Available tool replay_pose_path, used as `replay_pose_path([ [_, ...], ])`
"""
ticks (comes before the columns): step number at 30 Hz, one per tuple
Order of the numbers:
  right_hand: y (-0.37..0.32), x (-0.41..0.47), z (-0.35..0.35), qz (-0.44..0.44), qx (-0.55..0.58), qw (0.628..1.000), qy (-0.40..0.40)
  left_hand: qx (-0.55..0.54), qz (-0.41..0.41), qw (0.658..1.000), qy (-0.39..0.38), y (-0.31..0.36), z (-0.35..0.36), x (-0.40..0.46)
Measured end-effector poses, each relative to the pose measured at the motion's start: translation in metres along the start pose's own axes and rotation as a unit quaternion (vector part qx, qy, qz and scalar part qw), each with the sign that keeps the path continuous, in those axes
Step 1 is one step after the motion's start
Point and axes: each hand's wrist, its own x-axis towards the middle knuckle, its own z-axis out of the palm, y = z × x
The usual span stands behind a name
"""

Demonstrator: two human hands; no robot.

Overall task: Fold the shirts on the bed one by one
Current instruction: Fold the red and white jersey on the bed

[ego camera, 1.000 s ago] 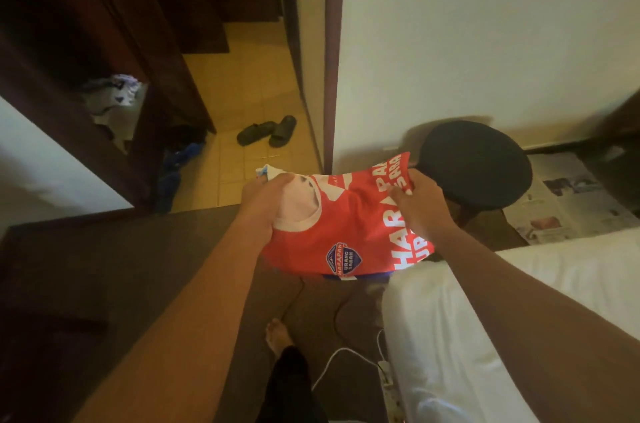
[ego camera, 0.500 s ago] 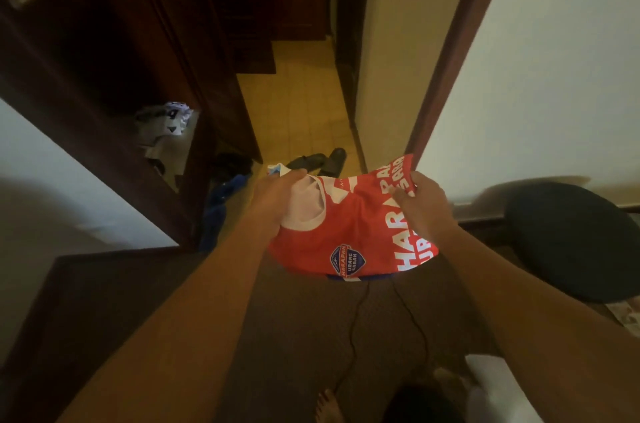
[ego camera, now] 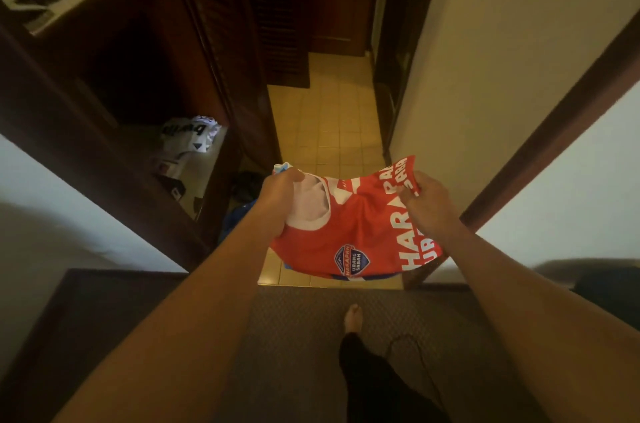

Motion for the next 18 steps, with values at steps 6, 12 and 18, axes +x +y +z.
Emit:
replay_pose_path([
  [6,-0.016,0.13,-0.001,0.012,0.041,0.999,-0.021,0.006,-0.019,1.0,0.023,0.066,0.041,0.106],
  [12,-0.058,0.245,-0.011,0.0,0.026,0.999,-0.03,-0.015,0.009,1.0,-0.002,0.134,0.067,0.178],
  [18,-0.084,0.349,-0.005,-0.006,0.02,1.0,-0.019,0.007,0.019,1.0,-0.007,0.199,0.086,0.266],
])
